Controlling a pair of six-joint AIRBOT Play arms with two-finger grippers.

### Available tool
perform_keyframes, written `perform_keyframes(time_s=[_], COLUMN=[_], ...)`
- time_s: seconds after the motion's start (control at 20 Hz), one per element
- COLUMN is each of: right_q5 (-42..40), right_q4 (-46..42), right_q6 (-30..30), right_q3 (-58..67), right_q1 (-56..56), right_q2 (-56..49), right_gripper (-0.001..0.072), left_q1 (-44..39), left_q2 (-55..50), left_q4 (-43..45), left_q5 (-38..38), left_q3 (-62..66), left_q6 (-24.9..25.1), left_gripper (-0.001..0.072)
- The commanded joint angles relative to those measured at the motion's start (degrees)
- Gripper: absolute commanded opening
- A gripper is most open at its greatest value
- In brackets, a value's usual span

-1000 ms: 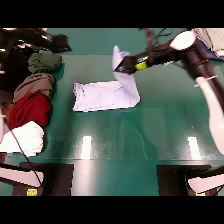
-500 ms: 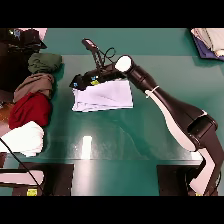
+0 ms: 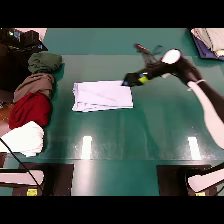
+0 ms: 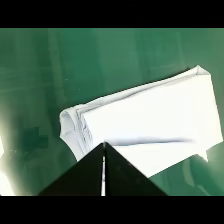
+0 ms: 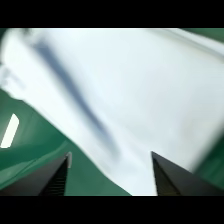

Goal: Fold the shirts.

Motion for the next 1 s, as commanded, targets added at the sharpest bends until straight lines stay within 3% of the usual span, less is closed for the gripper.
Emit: perform_keyframes(time_s=[0.0, 0.25, 0.6, 0.7, 0.75, 0.8, 0.85, 0.9, 0.95], right_q5=[1.01, 2.23, 1.9, 1.25, 0.98, 0.74, 0.66, 0.79, 0.87], right_q4=[2.43, 10.43, 17.4, 17.92, 17.88, 17.64, 17.55, 17.51, 17.49], right_q6=[1.92, -0.22, -0.24, -0.26, -0.31, -0.83, -2.01, -2.43, -2.34], right_q3=[-9.6, -10.93, 4.37, 7.8, 8.98, 9.94, 10.6, 11.52, 12.26], right_q1=[-10.1, -11.08, 0.42, 3.34, 4.48, 5.31, 5.68, 5.66, 5.16], right_q2=[1.44, -6.25, -18.78, -20.85, -21.42, -21.64, -21.64, -21.62, -21.49], right_gripper=[0.0657, 0.0655, 0.0642, 0.0508, 0.0505, 0.0372, 0.014, 0.0013, 0.0013], left_q1=[-1.09, -3.85, -4.7, -4.7, -4.7, -4.7, -4.7, -4.7, -4.7], left_q2=[-0.15, -0.15, -0.15, -0.15, -0.15, -0.15, -0.15, -0.15, -0.15], left_q4=[-0.74, -0.48, -0.44, -0.44, -0.44, -0.44, -0.46, -0.46, -0.46], left_q5=[0.11, 2.54, 1.92, 1.64, 1.49, 1.29, 1.18, 0.98, 0.85], left_q3=[0.0, 0.0, 0.0, 0.0, 0.0, 0.0, 0.0, 0.0, 0.0], left_q6=[0.02, 0.09, 0.09, 0.11, 0.11, 0.11, 0.11, 0.11, 0.04], left_gripper=[0.0025, 0.0025, 0.0025, 0.0025, 0.0025, 0.0025, 0.0025, 0.0025, 0.0025])
